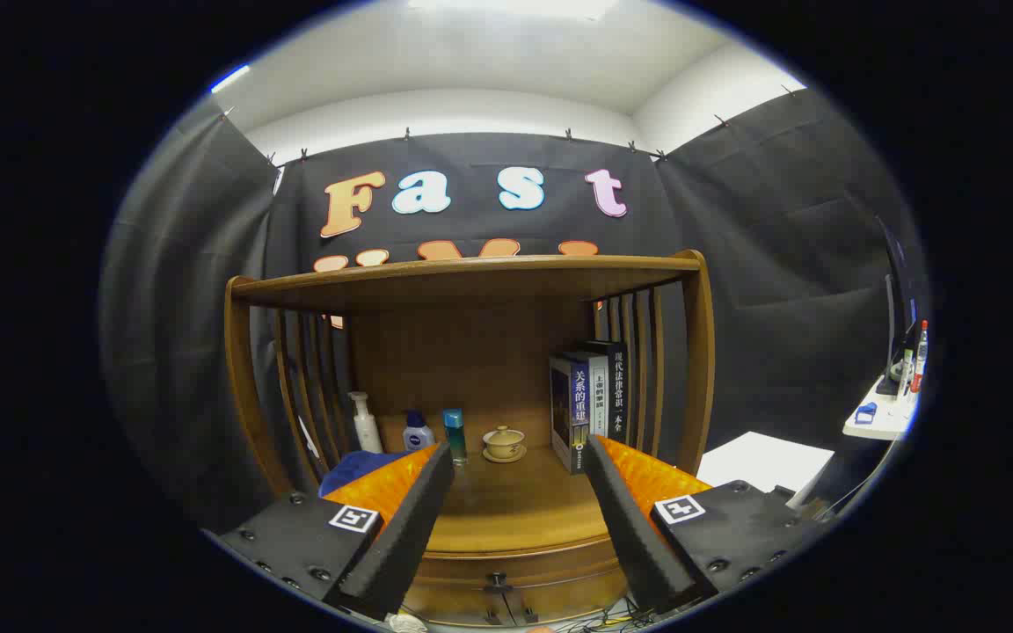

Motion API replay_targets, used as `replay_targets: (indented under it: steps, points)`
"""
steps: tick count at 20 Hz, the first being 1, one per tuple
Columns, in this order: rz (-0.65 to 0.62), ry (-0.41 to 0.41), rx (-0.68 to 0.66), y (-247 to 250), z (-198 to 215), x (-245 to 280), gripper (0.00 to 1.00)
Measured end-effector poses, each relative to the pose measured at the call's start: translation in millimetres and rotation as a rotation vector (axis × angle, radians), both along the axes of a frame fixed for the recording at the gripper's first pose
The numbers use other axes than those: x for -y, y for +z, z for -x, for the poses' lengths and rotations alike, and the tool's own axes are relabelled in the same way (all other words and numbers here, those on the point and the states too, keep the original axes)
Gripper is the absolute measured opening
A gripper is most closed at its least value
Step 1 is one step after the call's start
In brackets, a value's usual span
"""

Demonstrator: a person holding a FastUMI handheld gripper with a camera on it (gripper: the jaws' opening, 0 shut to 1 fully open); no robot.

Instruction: Pull open the drawer, take out the items inside it, and place them on the countertop above the cabinet.

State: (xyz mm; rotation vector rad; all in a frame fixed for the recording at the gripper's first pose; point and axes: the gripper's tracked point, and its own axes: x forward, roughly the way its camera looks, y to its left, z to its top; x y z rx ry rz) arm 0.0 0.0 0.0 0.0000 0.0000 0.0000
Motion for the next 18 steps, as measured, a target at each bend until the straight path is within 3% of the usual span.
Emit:
replay_targets:
  steps: [18]
  points:
    - [0.014,-0.015,-0.012,-8.0,2.2,4.6,0.98]
